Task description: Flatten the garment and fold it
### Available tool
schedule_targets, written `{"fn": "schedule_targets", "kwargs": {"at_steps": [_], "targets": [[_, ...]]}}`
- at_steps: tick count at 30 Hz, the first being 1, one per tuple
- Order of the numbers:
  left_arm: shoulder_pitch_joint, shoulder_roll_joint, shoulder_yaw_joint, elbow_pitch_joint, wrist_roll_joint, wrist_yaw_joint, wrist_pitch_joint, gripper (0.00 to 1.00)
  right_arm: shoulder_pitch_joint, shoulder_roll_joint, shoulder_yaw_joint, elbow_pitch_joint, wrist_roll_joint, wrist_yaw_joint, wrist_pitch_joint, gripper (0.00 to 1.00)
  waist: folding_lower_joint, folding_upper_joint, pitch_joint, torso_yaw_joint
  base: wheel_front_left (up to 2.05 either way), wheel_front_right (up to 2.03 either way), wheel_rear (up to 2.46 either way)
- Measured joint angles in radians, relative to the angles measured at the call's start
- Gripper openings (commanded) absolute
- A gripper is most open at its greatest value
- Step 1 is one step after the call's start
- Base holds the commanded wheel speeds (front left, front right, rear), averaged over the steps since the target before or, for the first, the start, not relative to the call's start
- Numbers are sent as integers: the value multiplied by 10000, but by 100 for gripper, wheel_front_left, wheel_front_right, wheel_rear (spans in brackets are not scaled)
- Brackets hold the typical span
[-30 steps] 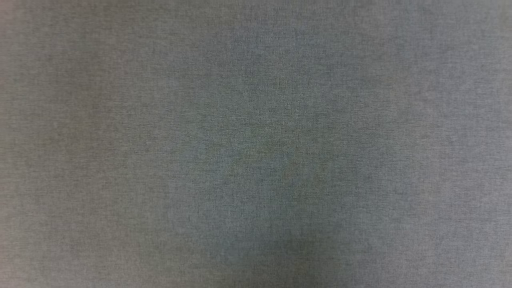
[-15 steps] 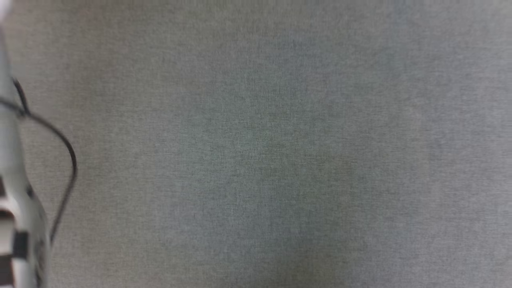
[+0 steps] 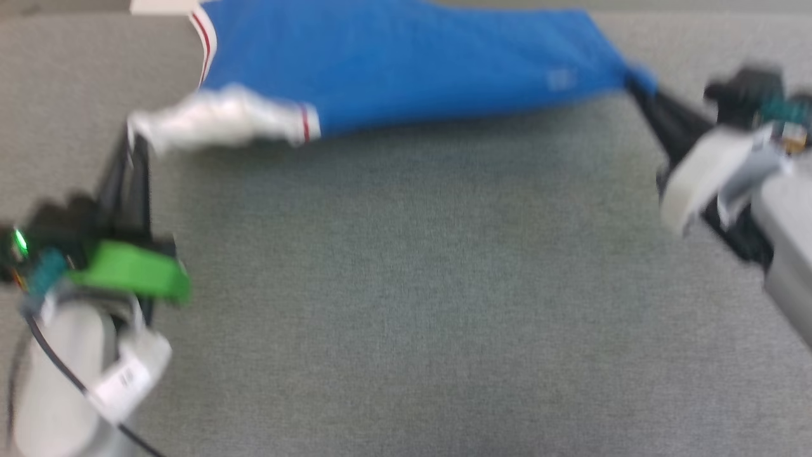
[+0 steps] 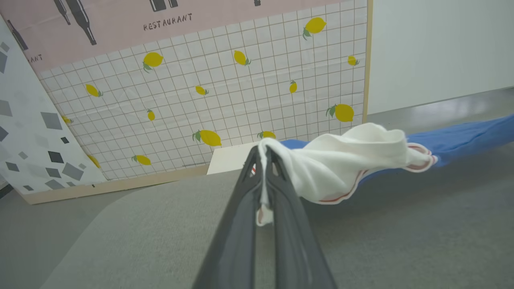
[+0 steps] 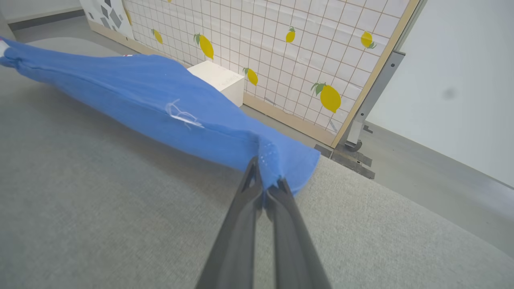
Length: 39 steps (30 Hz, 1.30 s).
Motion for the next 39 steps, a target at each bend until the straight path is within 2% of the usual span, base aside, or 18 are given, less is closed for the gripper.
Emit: {"fn": "schedule_targets", "kwargs": {"at_steps": [10,15,21,28,34,39], "targets": [[3625,-251,-326,-65,44,56,2,0,3300,-1051,537,-1448,383,0,332,0,-1,0,-1706,74,0,0,0],[4984,-261,-288,-65,-65,136,15,0,4929,-1486,460,-2178,456,-2,686,0,0,0,-2479,116,0,0,0],[6500,-449,-307,-157,-274,242,102,0,6887,-1870,-221,-2986,454,-2,1183,0,0,0,-3333,134,0,0,0],[7682,-767,-334,-560,-568,606,476,0,8972,-1931,-1106,-3574,-15,2,1597,0,0,0,-3858,202,0,0,0],[8173,-857,-464,-755,-759,654,1028,0,9705,-1753,-1814,-4079,-443,2,2050,0,0,0,-3805,256,0,0,0],[8037,-800,-504,-1022,-633,779,1066,0,9802,-1499,-2460,-4426,-704,2,2265,0,0,0,-3741,320,0,0,0]]}}
